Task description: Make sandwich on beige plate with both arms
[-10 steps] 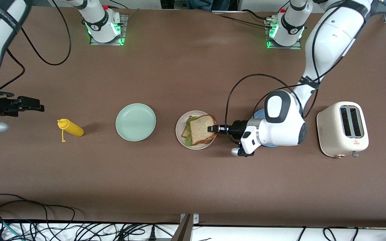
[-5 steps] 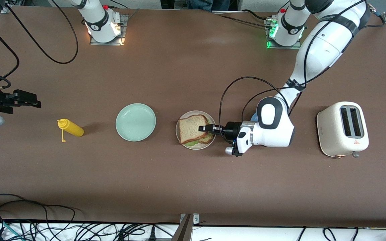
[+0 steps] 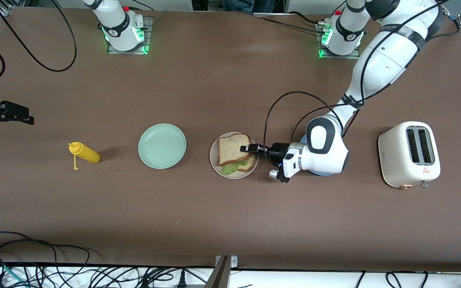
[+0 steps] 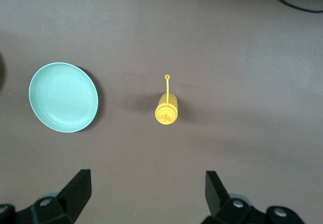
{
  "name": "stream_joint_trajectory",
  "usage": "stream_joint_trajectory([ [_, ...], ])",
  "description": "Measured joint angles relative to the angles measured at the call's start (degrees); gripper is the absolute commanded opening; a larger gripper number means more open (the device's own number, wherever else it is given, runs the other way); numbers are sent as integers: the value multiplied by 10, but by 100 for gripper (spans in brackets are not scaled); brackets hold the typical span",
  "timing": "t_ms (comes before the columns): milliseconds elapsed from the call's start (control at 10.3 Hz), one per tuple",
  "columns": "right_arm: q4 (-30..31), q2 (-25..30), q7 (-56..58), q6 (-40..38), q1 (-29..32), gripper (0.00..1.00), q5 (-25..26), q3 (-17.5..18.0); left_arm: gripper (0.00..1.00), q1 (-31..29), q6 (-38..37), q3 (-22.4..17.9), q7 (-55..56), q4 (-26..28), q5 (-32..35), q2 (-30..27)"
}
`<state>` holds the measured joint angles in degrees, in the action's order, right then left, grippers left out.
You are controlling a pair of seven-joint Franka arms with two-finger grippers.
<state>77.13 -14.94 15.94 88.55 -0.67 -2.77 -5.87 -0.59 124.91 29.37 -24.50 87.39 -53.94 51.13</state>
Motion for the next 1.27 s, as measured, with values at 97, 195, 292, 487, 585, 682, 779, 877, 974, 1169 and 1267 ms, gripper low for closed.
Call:
stream_joint_trajectory([
  [97, 49, 27, -1, 37, 11, 100, 6, 13, 100, -1, 0, 0, -3, 0, 0, 0],
  [195, 93, 53, -4, 62, 24, 100, 18, 29, 100, -3, 0, -1, -6, -1, 0, -1],
  [292, 116, 68, -8, 73, 31, 100, 29, 40, 100, -8, 0, -3, -8, -2, 12, -3],
  [487, 131, 79, -18, 80, 33, 100, 34, 45, 100, -35, -23, -4, -8, -7, 61, -14],
  [585, 132, 79, -36, 82, 33, 100, 34, 45, 100, -51, -37, -4, -8, -7, 78, -21],
  [682, 135, 78, -52, 84, 34, 100, 34, 46, 100, -65, -49, -5, -8, -8, 93, -28],
  [779, 137, 77, -59, 85, 34, 100, 34, 46, 100, -79, -62, -5, -9, -9, 106, -35],
  [877, 139, 76, -68, 87, 35, 100, 34, 46, 100, -92, -72, -5, -9, -10, 127, -49],
  [974, 139, 74, -86, 92, 35, 100, 33, 46, 100, -100, -77, -5, -9, -11, 160, -67],
  [1169, 139, 71, -110, 102, 38, 100, 33, 46, 100, -109, -106, -5, 29, -11, 244, -110],
  [1267, 139, 70, -112, 103, 39, 100, 33, 46, 100, -111, -129, -5, 73, -12, 300, -136],
])
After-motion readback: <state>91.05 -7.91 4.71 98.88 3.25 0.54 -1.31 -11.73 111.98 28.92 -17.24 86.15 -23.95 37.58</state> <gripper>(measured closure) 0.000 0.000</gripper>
